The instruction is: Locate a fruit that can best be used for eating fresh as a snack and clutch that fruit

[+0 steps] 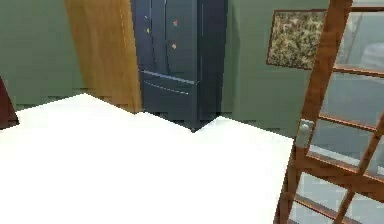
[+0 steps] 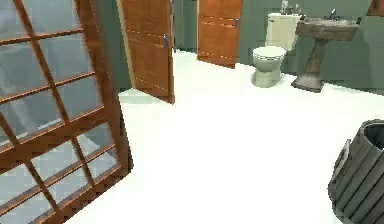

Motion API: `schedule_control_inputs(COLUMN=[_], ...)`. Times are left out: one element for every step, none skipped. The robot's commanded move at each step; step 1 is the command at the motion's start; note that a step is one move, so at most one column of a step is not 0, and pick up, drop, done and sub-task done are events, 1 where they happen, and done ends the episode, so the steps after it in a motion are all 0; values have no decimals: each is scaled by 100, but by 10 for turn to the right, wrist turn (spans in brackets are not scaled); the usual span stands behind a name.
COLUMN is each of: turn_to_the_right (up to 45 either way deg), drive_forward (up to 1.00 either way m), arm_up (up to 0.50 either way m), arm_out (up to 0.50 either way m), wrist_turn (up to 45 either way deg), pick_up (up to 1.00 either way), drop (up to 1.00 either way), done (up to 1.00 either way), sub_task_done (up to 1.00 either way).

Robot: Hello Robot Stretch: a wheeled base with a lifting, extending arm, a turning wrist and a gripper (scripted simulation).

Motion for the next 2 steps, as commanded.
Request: schedule_control_inputs(turn_to_the_right=[-420, 0], drive_forward=[0, 100], arm_up=[0, 0], arm_out=[0, 0], wrist_turn=[0, 0], pick_up=[0, 0], drop=[0, 0], done=[0, 0], sub_task_done=[0, 0])
